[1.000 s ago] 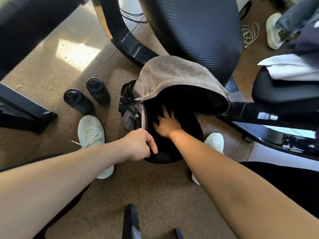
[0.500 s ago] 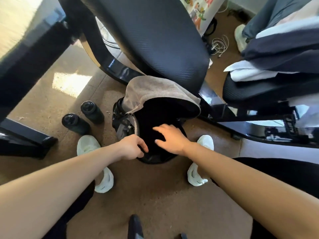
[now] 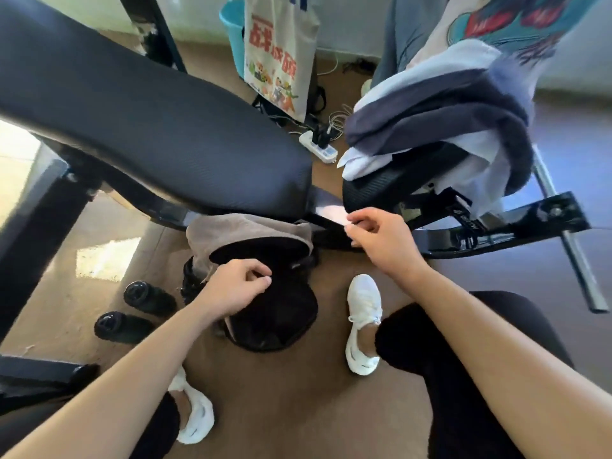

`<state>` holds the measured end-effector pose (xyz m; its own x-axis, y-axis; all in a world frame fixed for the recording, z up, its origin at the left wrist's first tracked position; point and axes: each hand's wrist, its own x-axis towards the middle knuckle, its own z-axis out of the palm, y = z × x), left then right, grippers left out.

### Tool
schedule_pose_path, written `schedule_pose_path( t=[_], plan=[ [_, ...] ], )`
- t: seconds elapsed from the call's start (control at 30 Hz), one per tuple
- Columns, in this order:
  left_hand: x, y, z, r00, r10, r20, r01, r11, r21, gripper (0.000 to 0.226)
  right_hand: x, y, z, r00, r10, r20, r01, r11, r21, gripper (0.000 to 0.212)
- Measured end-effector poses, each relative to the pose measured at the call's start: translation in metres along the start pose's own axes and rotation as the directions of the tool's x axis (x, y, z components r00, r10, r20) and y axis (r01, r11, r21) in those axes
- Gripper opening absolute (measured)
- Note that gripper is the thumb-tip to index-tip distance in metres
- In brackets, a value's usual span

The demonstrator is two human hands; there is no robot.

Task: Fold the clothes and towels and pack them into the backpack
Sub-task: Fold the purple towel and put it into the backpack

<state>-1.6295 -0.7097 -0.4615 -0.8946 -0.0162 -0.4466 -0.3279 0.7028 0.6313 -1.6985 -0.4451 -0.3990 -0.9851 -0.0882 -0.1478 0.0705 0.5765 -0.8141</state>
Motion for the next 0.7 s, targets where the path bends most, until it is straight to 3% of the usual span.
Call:
schedule_pose_path(
  t=[0.1, 0.23, 0.3, 0.4, 0.5, 0.53, 0.6, 0.7],
  plan=[
    [0.0, 0.035, 0.011, 0.996, 0.05, -0.069, -0.061, 0.983, -0.172, 0.01, 0.011, 0.007, -0.039, 0.957, -0.007, -0.291, 0.022, 0.998, 0.05, 0.008],
    [0.006, 0.092, 0.017, 0.995, 0.086, -0.049, -0.097, 0.945, -0.313, 0.009, 0.018, 0.004, -0.097, 0.788, -0.109, -0.606, 0.093, 0.994, -0.059, 0.02],
    [0.01, 0.118, 0.019, 0.992, 0.108, -0.059, -0.122, 0.925, -0.359, 0.014, 0.028, 0.004, -0.128, 0.719, -0.149, -0.679, 0.104, 0.989, -0.108, 0.033],
    [0.008, 0.147, 0.026, 0.987, 0.141, -0.075, -0.16, 0.884, -0.439, 0.018, 0.051, -0.003, -0.166, 0.736, -0.27, -0.621, 0.112, 0.953, -0.282, 0.059],
    [-0.006, 0.161, 0.036, 0.99, 0.13, -0.051, -0.138, 0.856, -0.499, 0.018, 0.076, -0.021, -0.189, 0.85, -0.337, -0.405, 0.105, 0.862, -0.496, 0.074],
    [-0.011, 0.164, 0.039, 0.992, 0.117, -0.048, -0.125, 0.847, -0.516, 0.018, 0.085, -0.028, -0.194, 0.886, -0.32, -0.335, 0.089, 0.828, -0.554, 0.071],
    [-0.019, 0.165, 0.044, 0.994, 0.089, -0.062, -0.108, 0.829, -0.549, 0.019, 0.096, -0.044, -0.204, 0.925, -0.285, -0.25, 0.063, 0.766, -0.64, 0.045],
    [-0.028, 0.168, 0.046, 0.997, 0.046, -0.068, -0.077, 0.821, -0.566, 0.019, 0.102, -0.066, -0.213, 0.946, -0.242, -0.217, 0.029, 0.727, -0.686, 0.012]
  ],
)
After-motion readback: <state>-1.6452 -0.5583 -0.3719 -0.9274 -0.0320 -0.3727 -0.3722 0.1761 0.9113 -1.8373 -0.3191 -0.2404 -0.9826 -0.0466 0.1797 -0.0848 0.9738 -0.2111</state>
